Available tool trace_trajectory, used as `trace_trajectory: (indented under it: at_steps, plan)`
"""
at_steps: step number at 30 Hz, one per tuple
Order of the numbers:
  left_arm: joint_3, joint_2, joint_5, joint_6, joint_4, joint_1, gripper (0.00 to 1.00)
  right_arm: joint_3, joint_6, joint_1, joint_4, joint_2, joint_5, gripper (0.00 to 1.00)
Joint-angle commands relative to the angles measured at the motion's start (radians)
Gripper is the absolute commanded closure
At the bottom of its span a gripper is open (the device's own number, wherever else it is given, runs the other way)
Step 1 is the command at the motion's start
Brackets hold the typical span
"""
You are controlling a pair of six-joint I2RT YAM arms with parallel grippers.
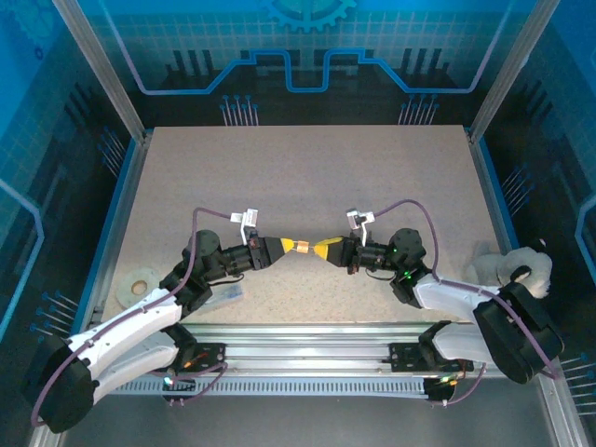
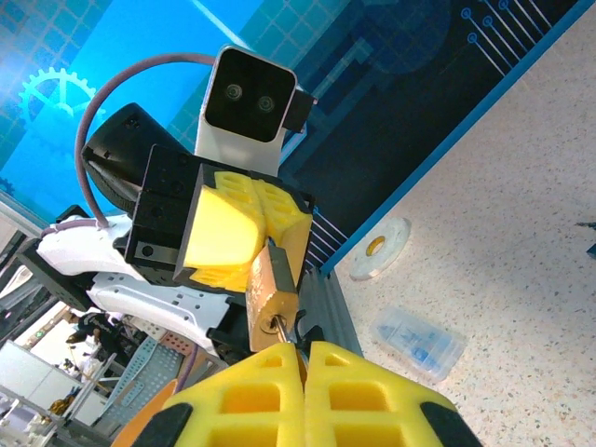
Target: Lock with the key
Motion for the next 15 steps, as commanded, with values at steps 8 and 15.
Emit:
trace_trajectory:
  at_steps: [8,15]
  plan:
    - [0.004,-0.038,-0.034,0.047,-0.051,0.045,1.00,0.004,-0.093,-0.042,-0.155,-0.154,0.015,1.00]
    - [0.140,0.048,-0.022,0.205,-0.298,0.064,1.00,-0.009,-0.182,-0.071,-0.342,-0.316,0.108,1.00]
